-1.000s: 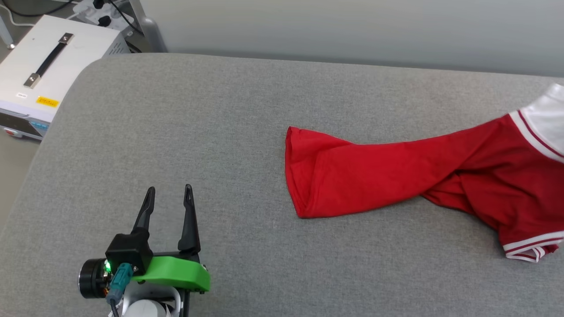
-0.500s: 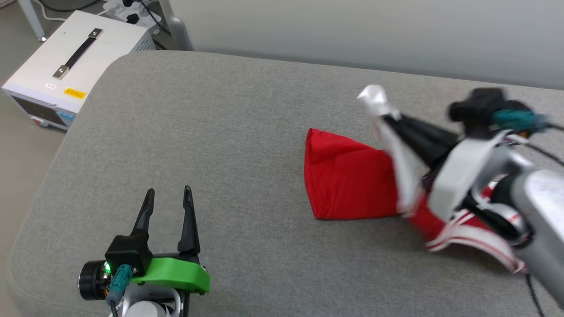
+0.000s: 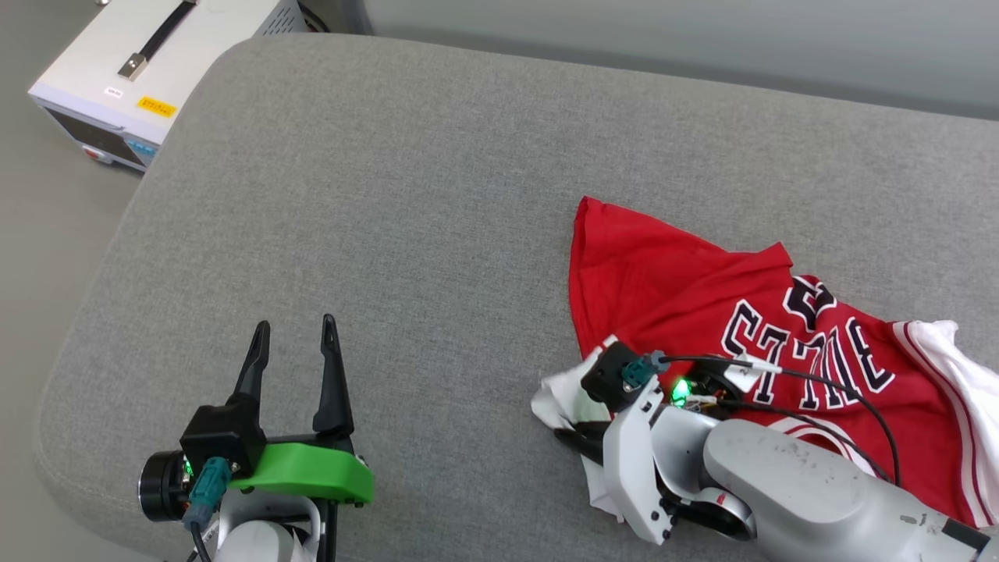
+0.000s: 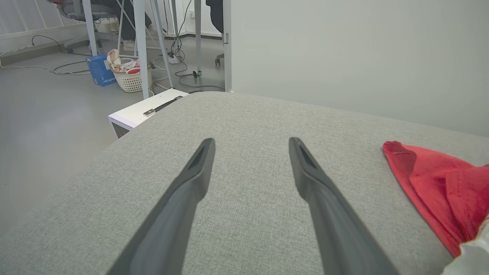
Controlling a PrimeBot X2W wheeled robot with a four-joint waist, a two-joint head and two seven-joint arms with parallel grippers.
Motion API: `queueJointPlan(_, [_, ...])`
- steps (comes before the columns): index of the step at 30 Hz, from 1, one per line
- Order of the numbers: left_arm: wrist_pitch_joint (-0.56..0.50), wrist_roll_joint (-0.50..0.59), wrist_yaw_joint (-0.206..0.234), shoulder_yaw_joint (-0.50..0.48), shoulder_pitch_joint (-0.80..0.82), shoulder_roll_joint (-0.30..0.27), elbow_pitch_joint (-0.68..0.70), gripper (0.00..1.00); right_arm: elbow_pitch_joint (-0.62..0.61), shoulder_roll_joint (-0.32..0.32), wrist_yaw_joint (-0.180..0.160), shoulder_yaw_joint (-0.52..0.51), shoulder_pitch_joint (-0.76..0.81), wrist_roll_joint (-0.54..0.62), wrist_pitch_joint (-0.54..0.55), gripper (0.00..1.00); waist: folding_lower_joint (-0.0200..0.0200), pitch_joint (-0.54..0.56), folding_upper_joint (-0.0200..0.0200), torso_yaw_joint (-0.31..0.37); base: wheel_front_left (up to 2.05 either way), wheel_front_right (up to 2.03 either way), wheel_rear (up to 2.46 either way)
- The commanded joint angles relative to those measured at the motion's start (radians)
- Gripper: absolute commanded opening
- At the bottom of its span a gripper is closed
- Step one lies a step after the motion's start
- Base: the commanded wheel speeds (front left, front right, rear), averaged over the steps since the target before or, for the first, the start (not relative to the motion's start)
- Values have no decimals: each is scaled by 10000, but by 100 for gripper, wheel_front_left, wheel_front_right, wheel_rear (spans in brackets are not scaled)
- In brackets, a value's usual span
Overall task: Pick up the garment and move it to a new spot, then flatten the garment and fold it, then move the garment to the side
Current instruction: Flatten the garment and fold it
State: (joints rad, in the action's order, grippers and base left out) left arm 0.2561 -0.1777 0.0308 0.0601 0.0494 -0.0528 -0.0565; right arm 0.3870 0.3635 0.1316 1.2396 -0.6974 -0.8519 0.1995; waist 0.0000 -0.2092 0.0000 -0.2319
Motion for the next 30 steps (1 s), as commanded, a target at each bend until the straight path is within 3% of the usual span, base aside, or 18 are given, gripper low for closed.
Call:
queueJointPlan(1, [57, -94, 40, 15, 192, 26, 16, 100, 340, -114, -9, 124, -163, -120, 90, 0, 0, -168, 0, -51, 0, 0, 0])
queueJointPlan(6, [57, -104, 94, 25, 269, 26, -36, 100, 1009, -621, -9, 361, -134, -326, -200, 0, 0, -205, 0, 32, 0, 0, 0])
queueJointPlan(7, [57, -85, 98, 0, 254, 26, -59, 100, 1052, -699, -9, 372, -175, -352, -420, 26, 0, -152, 0, 89, 0, 0, 0])
queueJointPlan(8, [57, -66, 91, -11, 243, 26, -81, 100, 1042, -741, -9, 379, -221, -350, -619, 76, 0, -96, 0, 122, 0, 0, 0])
queueJointPlan(9, [57, -41, 71, -14, 230, 26, -108, 100, 992, -758, -9, 384, -300, -302, -978, 100, 0, -30, 0, 154, 0, 0, 0])
queueJointPlan(17, [57, 185, -47, -257, -34, 26, -109, 100, 146, -222, -9, -258, -414, -154, -3834, 100, 0, 688, 0, 544, 0, 0, 0])
queueJointPlan(18, [57, 282, -105, -338, -156, 26, -64, 100, -81, 134, -9, -1100, -170, 137, -4341, 100, 0, 932, 0, 713, 0, 0, 0])
queueJointPlan(22, [57, 448, -232, -462, -296, 26, 6, 100, -333, 447, -9, -2896, 517, 1142, -4588, 100, 0, 1220, 0, 989, 0, 0, 0])
queueJointPlan(30, [57, 808, -581, -703, -384, 26, 108, 100, -2001, -18, -9, -7985, 3371, 4207, -4610, 100, 0, 1561, 0, 1501, 0, 0, 0])
